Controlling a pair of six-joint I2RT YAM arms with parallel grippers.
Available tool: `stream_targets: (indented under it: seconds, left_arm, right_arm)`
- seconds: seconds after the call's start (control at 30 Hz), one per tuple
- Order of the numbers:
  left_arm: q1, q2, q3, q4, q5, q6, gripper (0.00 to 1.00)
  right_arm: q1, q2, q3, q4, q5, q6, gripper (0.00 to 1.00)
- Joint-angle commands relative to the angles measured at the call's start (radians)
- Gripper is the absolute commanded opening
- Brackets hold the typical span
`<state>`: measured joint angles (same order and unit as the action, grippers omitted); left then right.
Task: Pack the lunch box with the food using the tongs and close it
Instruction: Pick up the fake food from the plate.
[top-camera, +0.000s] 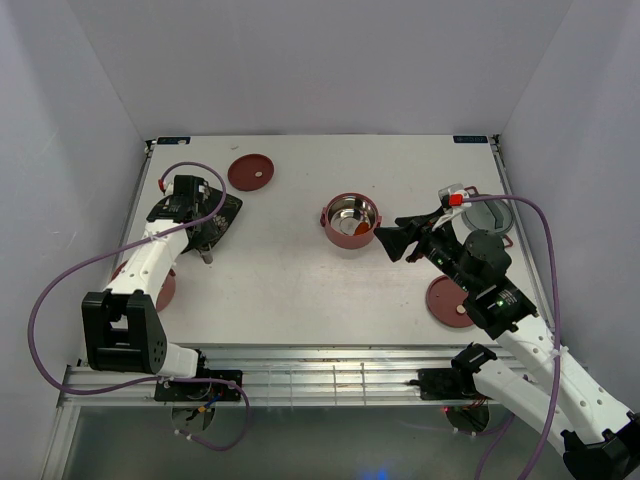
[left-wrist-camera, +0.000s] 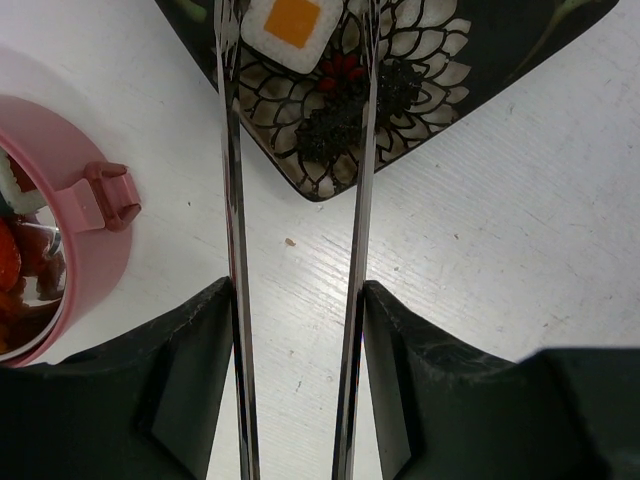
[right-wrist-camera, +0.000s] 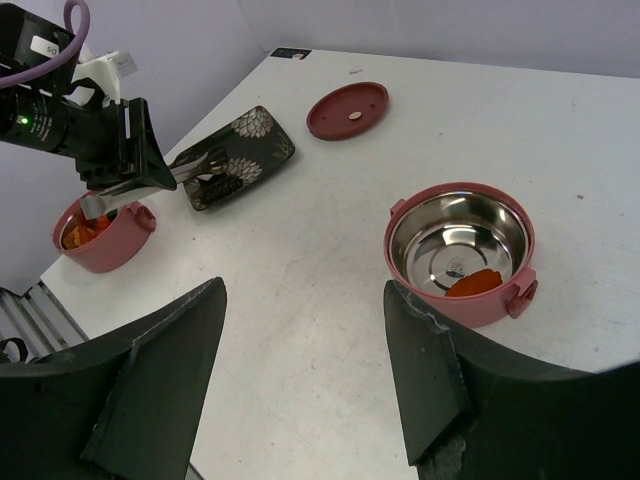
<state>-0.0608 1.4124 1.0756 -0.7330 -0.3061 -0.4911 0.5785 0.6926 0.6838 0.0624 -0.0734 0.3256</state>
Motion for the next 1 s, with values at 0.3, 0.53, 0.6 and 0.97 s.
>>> stream_targets:
  seconds: [0.3, 0.53, 0.6, 0.97]
  left_arm:
    - [0.006, -0.006, 0.003, -0.014, 0.01, 0.014, 0.61]
    - [0.007, -0.003, 0.007, -0.026, -0.013, 0.026, 0.61]
    - [0.01, -0.006, 0.006, -0.022, -0.011, 0.029, 0.61]
    - [0.027, 0.034, 0.006, 0.003, 0.03, 0.039, 0.6]
  right_arm:
    - [0.006, -0.013, 0.002, 0.04, 0.018, -0.008, 0.7]
    - [0.006, -0.015, 0.0, 0.04, 0.023, -0.008, 0.7]
    - [0.006, -0.013, 0.0, 0.043, 0.018, -0.008, 0.7]
    - [0.006, -0.013, 0.0, 0.04, 0.027, -0.011, 0.7]
